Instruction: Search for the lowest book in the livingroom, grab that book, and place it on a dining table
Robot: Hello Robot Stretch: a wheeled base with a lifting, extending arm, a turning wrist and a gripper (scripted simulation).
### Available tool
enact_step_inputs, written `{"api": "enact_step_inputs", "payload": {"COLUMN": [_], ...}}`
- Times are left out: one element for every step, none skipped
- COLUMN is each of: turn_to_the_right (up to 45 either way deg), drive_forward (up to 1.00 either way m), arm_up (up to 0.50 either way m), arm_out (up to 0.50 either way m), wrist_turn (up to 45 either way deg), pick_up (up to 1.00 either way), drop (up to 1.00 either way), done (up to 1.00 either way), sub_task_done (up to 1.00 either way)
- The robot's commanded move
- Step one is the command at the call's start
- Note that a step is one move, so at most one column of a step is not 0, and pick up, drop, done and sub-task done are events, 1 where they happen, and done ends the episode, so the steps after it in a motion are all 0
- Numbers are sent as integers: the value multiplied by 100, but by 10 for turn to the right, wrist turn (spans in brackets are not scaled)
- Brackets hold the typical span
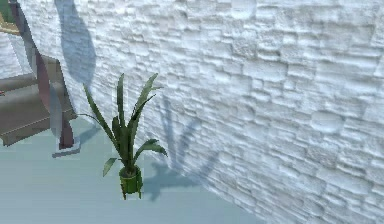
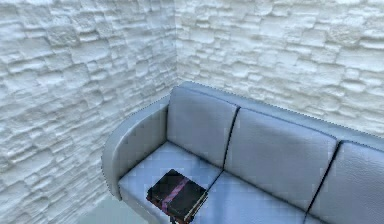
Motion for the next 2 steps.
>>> {"api": "enact_step_inputs", "payload": {"turn_to_the_right": [0, 0], "drive_forward": [0, 0], "arm_up": [10, 50], "arm_out": [0, 0], "wrist_turn": [0, 0], "pick_up": [0, 0], "drop": [0, 0], "done": [0, 0], "sub_task_done": [0, 0]}}
